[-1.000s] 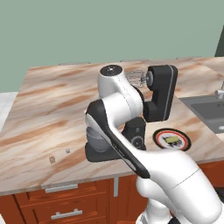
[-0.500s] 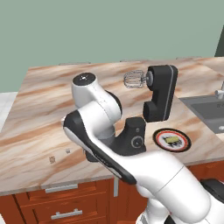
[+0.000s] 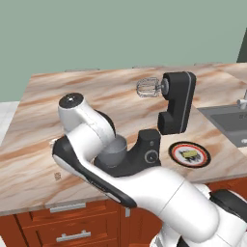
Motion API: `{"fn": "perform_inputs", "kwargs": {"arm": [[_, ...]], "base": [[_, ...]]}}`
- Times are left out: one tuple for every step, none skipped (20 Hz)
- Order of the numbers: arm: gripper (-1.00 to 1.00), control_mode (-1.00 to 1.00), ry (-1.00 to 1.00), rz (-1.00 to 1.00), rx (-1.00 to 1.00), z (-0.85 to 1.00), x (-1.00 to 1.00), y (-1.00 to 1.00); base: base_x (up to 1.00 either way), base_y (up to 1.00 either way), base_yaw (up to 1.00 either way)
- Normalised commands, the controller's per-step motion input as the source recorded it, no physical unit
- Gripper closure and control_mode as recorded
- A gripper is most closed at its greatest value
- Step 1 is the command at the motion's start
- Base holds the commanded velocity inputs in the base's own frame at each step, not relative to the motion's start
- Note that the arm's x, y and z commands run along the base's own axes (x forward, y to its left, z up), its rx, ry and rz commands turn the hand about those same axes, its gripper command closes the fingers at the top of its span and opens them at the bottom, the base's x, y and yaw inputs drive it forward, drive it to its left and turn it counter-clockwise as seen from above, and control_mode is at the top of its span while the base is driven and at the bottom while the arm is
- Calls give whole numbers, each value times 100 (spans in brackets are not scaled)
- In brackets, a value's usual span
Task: Add butter and sugar cubes to the stand mixer bowl and then turn on the stand mixer to begin making frosting.
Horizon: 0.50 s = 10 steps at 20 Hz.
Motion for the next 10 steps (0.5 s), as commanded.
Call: {"fn": "perform_inputs", "kwargs": {"arm": [[-100,-100,0,0,1,-36,3,45],[-100,-100,0,0,1,-34,6,42],[-100,-100,0,0,2,-34,4,39],[-100,-100,0,0,3,-36,9,35],[-100,-100,1,0,4,-35,11,31],[-100,-100,2,0,5,-35,18,27],[-100,-100,4,0,5,-36,26,23],[-100,-100,4,0,5,-36,30,20],[-100,-100,5,0,5,-35,33,19],[-100,-100,5,0,5,-36,35,16]], "base": [[0,0,0],[0,0,0],[0,0,0],[0,0,0],[0,0,0],[0,0,0],[0,0,0],[0,0,0],[0,0,0],[0,0,0]]}}
